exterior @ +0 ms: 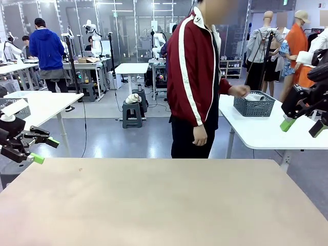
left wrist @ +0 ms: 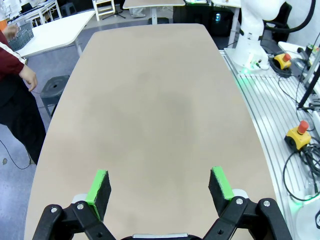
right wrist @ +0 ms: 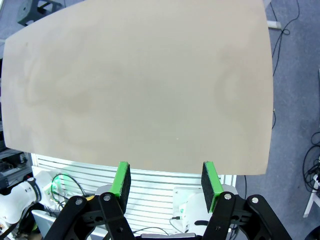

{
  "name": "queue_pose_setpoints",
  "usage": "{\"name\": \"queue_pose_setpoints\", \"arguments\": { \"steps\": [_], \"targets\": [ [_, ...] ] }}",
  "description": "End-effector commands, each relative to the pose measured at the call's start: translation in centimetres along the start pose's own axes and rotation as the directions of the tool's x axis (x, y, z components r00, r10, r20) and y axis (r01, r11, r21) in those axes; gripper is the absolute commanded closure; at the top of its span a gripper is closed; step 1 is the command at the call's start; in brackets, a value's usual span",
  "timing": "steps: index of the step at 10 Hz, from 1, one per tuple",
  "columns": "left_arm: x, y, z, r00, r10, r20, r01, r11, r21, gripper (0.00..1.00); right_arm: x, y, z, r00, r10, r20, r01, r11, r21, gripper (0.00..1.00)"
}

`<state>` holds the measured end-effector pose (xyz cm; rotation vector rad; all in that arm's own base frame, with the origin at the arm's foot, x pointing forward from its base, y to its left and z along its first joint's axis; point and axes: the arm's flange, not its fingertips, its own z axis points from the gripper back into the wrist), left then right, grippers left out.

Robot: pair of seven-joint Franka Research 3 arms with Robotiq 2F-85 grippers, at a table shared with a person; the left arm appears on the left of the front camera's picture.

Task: Fold the towels and place them in the basket.
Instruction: Stack the folded Towel with hook on the right side of the table.

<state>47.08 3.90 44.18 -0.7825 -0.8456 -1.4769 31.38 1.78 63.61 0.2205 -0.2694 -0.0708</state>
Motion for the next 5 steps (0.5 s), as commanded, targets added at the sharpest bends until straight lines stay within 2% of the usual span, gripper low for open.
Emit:
{"name": "queue_pose_setpoints", "arguments": {
  "steps": [1,5],
  "targets": [
    [0.12,-0.03,0.09,1.0,-0.003,0.001,0.003,1.0,0.002,0.0,-0.13,-0.02,0.29,1.0,0.014,-0.007,-0.014,1.0,0.003,0.29],
    [0.12,-0.03,0.09,1.0,-0.003,0.001,0.003,1.0,0.002,0.0,-0.13,-0.02,0.29,1.0,0.014,-0.007,-0.014,1.0,0.003,0.29]
  ]
}}
